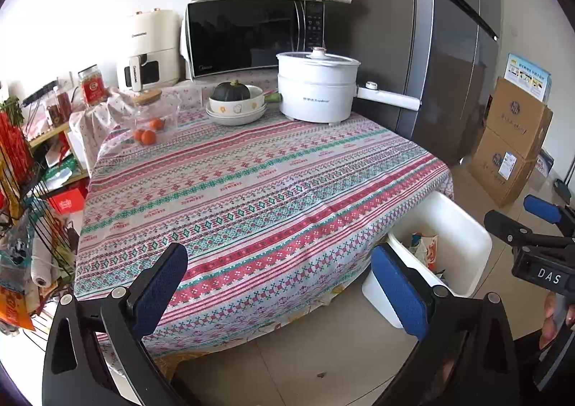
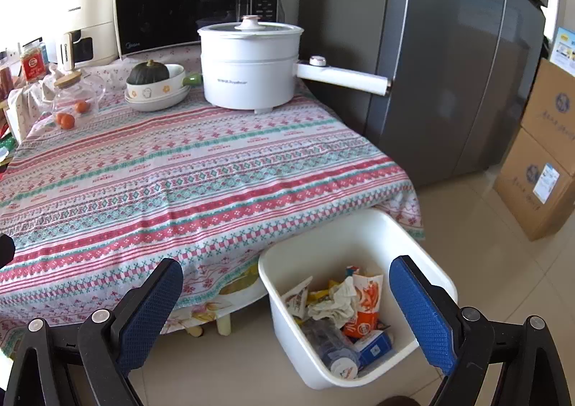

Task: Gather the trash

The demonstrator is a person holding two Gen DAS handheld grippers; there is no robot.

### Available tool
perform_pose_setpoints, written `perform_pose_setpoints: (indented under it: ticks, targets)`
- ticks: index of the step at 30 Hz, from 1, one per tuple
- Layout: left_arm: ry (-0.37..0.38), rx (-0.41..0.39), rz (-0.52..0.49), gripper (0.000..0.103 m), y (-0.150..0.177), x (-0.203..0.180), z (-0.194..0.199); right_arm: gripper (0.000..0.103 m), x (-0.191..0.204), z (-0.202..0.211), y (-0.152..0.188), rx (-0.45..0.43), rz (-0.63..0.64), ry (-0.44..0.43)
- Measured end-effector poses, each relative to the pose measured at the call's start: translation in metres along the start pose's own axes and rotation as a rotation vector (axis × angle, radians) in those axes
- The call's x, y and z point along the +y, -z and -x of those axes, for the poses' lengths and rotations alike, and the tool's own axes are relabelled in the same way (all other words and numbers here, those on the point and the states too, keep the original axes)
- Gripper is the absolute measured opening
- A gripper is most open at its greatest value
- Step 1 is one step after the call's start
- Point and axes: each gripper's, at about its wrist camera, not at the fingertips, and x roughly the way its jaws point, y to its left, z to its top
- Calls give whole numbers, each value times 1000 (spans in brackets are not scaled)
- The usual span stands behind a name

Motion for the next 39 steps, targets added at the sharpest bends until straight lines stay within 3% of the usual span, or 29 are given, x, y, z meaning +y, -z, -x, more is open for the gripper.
perform_pose_setpoints:
  ticks: [14, 39]
  targets:
    - [17, -78, -43, 103, -4, -17, 12, 96, -9, 6, -2, -19, -53, 7]
    - [38, -21, -67, 103, 2, -21, 2, 96, -12, 10, -3, -42, -72, 12]
